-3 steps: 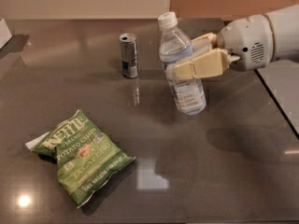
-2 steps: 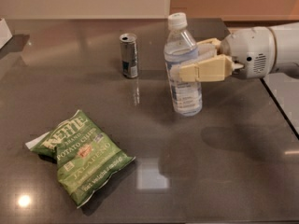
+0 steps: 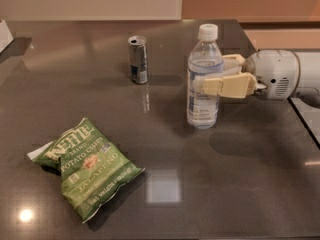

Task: Place blue plastic bottle upright

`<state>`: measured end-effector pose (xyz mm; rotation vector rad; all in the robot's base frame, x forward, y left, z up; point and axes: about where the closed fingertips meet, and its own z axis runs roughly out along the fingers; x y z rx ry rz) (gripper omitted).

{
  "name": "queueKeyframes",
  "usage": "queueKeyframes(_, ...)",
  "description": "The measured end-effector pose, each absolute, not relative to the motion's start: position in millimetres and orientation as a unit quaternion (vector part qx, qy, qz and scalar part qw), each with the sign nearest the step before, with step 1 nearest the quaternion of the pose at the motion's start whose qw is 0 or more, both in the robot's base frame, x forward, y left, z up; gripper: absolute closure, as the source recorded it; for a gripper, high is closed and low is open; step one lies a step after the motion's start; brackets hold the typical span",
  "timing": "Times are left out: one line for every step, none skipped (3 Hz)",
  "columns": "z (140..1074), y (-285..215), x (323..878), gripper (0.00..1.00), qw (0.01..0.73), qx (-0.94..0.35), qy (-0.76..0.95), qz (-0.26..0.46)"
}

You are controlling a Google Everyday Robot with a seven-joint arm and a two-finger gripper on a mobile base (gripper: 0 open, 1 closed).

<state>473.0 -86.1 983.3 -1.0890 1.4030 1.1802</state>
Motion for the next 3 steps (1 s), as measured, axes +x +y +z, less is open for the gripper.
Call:
queueKeyframes(970,-98,475,1.0,0.498,-0.436,0.569,0.488)
queueKeyframes(958,-105,479,1.0,0.508,-0.432,0.561,0.491)
queueKeyframes(947,-108,482,1.0,0.515,-0.432,0.554,0.492)
